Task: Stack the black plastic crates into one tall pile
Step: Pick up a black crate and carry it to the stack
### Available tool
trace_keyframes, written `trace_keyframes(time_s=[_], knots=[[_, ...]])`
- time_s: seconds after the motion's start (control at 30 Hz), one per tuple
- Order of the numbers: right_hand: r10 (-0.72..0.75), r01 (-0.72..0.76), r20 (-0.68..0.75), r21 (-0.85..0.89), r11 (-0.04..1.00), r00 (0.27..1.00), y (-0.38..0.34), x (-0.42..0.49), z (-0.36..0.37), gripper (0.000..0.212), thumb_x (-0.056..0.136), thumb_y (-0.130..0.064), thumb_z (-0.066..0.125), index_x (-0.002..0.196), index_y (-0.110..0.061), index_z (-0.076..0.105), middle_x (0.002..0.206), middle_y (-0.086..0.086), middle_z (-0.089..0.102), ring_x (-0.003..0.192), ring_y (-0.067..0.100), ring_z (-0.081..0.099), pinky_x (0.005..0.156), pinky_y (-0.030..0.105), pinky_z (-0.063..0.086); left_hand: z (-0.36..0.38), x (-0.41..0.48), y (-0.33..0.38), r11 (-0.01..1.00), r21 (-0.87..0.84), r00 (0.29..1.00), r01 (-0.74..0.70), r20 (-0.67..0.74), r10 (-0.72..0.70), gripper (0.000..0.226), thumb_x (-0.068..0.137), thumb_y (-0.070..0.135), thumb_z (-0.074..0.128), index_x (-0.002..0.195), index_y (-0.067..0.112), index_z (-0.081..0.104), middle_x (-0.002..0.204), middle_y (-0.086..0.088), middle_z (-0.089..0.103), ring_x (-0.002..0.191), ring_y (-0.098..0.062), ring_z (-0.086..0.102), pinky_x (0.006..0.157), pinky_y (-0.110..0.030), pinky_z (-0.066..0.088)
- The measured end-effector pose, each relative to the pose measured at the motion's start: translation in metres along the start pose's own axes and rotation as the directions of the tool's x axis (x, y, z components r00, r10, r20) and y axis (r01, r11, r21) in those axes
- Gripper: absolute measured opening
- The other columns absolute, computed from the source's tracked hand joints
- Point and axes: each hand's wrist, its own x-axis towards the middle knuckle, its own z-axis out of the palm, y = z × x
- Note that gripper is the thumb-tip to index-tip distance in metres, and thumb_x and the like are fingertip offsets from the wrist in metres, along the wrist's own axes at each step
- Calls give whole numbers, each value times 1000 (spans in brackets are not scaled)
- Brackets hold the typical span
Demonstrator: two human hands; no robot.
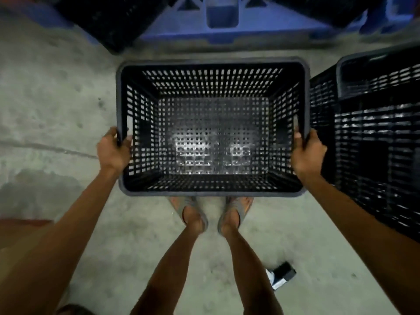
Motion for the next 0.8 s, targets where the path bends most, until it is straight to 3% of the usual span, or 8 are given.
trace_keyframes(time_s=[0.13,0.23,0.33,0.43,0.5,0.63,0.7,0.8], knots=[[-56,58,-39,31,998,998,15,36,13,35,102,-27,43,116,2,57,99,25,67,87,40,64,69,37,43,33,13,14,999,-19,999,-36,-29,36,27,92,28,59,111,10,61,103,-18,73,94,-34,69,84,-45,55],[-107,109,-53,24,994,993,24,67,17,38,102,-29,41,118,2,56,107,24,67,93,40,64,78,39,47,58,25,20,997,-69,999,-39,-16,38,26,90,32,59,109,15,60,101,-15,74,90,-32,71,83,-49,57],[-118,117,-22,-31,993,993,36,86,38,45,102,-35,37,127,0,51,114,26,65,99,44,63,87,44,49,87,30,16,998,-22,998,-64,-25,64,29,95,32,53,110,8,56,99,-20,72,88,-37,69,78,-47,56],[-91,86,-46,-103,991,995,56,95,68,51,102,-38,33,134,0,43,103,30,64,86,45,64,72,44,49,122,25,4,987,114,990,-117,-66,125,35,102,30,40,113,-3,45,91,-31,65,78,-49,62,60,-42,40],[-77,63,-76,-174,983,994,68,102,82,48,104,-34,33,138,0,39,95,31,65,80,46,63,62,42,44,138,24,2,987,128,989,-99,-100,112,36,103,28,36,115,-5,41,89,-32,64,75,-50,61,59,-40,35],[22,10,124,-251,968,992,70,102,79,49,103,-31,37,143,-3,28,105,32,63,89,48,63,65,43,44,137,29,-1,994,109,997,12,75,-20,36,102,25,40,122,-6,37,107,-33,62,92,-50,61,69,-42,41],[84,-2,244,-317,949,966,63,96,66,64,100,-31,43,152,-6,13,125,31,55,108,47,58,80,51,50,123,24,4,982,156,970,110,197,-140,46,98,25,51,132,-2,35,124,-31,57,112,-49,57,85,-46,45],[71,49,341,-329,943,937,26,69,30,82,95,-31,49,155,-8,-1,157,21,24,144,38,28,105,52,41,84,-2,37,955,236,933,180,265,-241,68,91,23,62,147,4,28,142,-30,45,129,-46,47,104,-47,40]])
